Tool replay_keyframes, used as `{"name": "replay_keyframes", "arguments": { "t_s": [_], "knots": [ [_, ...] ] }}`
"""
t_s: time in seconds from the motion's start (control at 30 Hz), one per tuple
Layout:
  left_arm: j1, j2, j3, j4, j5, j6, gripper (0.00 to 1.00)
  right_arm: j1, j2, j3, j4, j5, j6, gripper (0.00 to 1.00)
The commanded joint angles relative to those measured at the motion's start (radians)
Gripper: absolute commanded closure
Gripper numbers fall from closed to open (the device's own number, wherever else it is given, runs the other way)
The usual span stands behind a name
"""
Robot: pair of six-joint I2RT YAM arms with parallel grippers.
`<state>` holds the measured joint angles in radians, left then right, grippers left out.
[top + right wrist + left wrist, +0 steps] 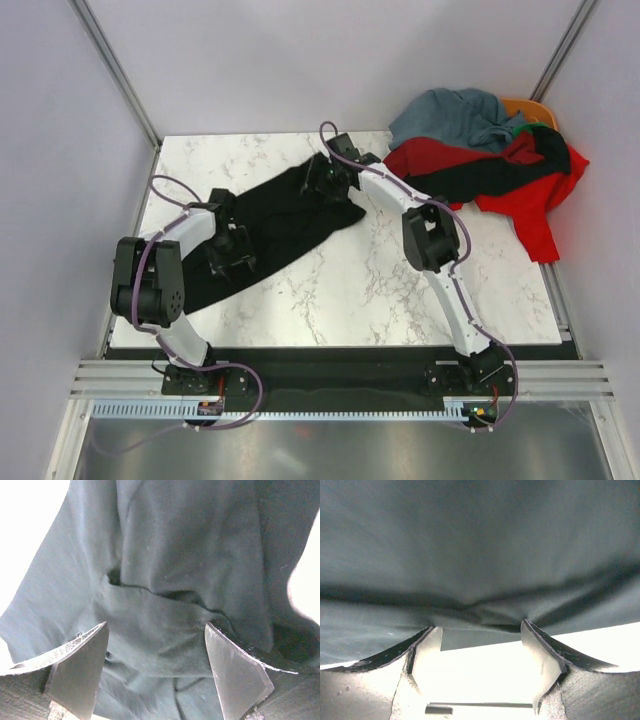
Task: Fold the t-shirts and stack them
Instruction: Fold the tshirt
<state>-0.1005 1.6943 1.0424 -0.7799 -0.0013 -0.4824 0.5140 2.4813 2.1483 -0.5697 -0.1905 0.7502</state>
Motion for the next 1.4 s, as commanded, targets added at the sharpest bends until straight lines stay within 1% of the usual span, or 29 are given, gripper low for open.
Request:
{"name": "replay_keyframes", "arguments": {
  "t_s": [0.0,0.03,0.07,0.1,0.17,0.2,0.3,0.33,0.4,0.47,0.5,0.53,0.57,0.67,0.8,0.83,0.9,0.93,1.0,1.03,1.1,1.13,1.17,1.2,1.23,1.27,1.3,1.33,1.37],
  "knots": [
    [-0.065,-0.054,-0.039,0.001,0.141,-0.111,0.28,-0.054,0.263,0.353,-0.105,-0.053,0.035,0.14],
    [-0.079,-0.056,-0.047,0.017,0.159,-0.125,0.28,-0.069,0.295,0.389,-0.064,-0.087,0.076,0.14],
    [-0.106,-0.056,-0.056,0.031,0.179,-0.143,0.28,-0.087,0.319,0.360,0.076,-0.127,0.180,0.14],
    [-0.122,-0.053,-0.071,0.051,0.225,-0.172,0.28,-0.110,0.320,0.325,0.155,-0.159,0.222,0.14],
    [-0.186,-0.032,-0.079,0.109,0.257,-0.208,0.28,-0.126,0.327,0.288,0.300,-0.147,0.283,0.14],
    [-0.209,-0.013,-0.082,0.138,0.318,-0.238,0.28,-0.135,0.340,0.303,0.327,-0.141,0.291,0.13],
    [-0.307,0.073,-0.047,0.244,0.409,-0.309,0.29,-0.160,0.413,0.378,0.448,-0.150,0.371,0.11],
    [-0.361,0.115,-0.021,0.252,0.412,-0.317,0.29,-0.164,0.438,0.386,0.529,-0.158,0.392,0.10],
    [-0.402,0.120,0.060,0.229,0.387,-0.324,0.32,-0.175,0.455,0.397,0.588,-0.168,0.411,0.09],
    [-0.422,0.052,0.103,0.196,0.357,-0.332,0.32,-0.178,0.449,0.413,0.603,-0.194,0.361,0.05],
    [-0.423,0.016,0.120,0.174,0.324,-0.326,0.32,-0.178,0.435,0.407,0.603,-0.201,0.301,0.03],
    [-0.423,-0.014,0.145,0.148,0.298,-0.311,0.32,-0.177,0.394,0.395,0.599,-0.202,0.267,0.02],
    [-0.423,-0.066,0.197,0.115,0.272,-0.277,0.30,-0.177,0.371,0.365,0.596,-0.205,0.243,0.02],
    [-0.423,-0.119,0.298,-0.014,0.186,-0.213,0.28,-0.170,0.282,0.348,0.576,-0.219,0.178,0.02],
    [-0.407,-0.209,0.352,-0.117,0.036,-0.153,0.26,-0.141,0.124,0.306,0.489,-0.184,0.120,0.02],
    [-0.372,-0.228,0.354,-0.148,0.024,-0.145,0.26,-0.137,0.017,0.215,0.431,-0.158,0.103,0.02],
    [-0.322,-0.287,0.338,-0.168,0.033,-0.116,0.26,-0.105,-0.124,0.048,0.418,-0.071,0.084,0.02],
    [-0.265,-0.309,0.329,-0.183,0.040,-0.107,0.26,-0.088,-0.269,-0.132,0.416,-0.034,0.071,0.02],
    [-0.204,-0.358,0.292,-0.190,0.067,-0.070,0.26,-0.020,-0.401,-0.291,0.407,0.038,0.022,0.02],
    [-0.144,-0.404,0.280,-0.191,0.075,-0.059,0.26,0.009,-0.504,-0.412,0.369,0.090,0.012,0.02],
    [-0.099,-0.442,0.236,-0.194,0.083,-0.022,0.26,0.096,-0.627,-0.528,0.326,0.132,0.027,0.02],
    [-0.065,-0.474,0.220,-0.196,0.083,-0.012,0.26,0.128,-0.662,-0.642,0.317,0.146,0.047,0.02],
    [-0.059,-0.487,0.187,-0.197,0.067,0.004,0.26,0.196,-0.695,-0.704,0.317,0.154,0.104,0.02],
    [-0.054,-0.499,0.168,-0.196,0.058,0.004,0.26,0.231,-0.747,-0.761,0.324,0.160,0.129,0.03],
    [-0.048,-0.512,0.150,-0.194,0.051,0.005,0.26,0.301,-0.766,-0.859,0.330,0.181,0.158,0.05],
    [-0.048,-0.533,0.115,-0.191,0.040,0.008,0.27,0.335,-0.780,-0.896,0.335,0.184,0.196,0.09],
    [-0.041,-0.542,0.098,-0.188,0.034,0.008,0.27,0.369,-0.791,-0.954,0.353,0.184,0.218,0.10],
    [-0.039,-0.551,0.069,-0.182,0.027,0.010,0.27,0.423,-0.791,-0.976,0.363,0.180,0.239,0.11],
    [-0.035,-0.573,0.058,-0.177,0.023,0.011,0.27,0.451,-0.788,-0.998,0.379,0.172,0.261,0.16]
  ]
}}
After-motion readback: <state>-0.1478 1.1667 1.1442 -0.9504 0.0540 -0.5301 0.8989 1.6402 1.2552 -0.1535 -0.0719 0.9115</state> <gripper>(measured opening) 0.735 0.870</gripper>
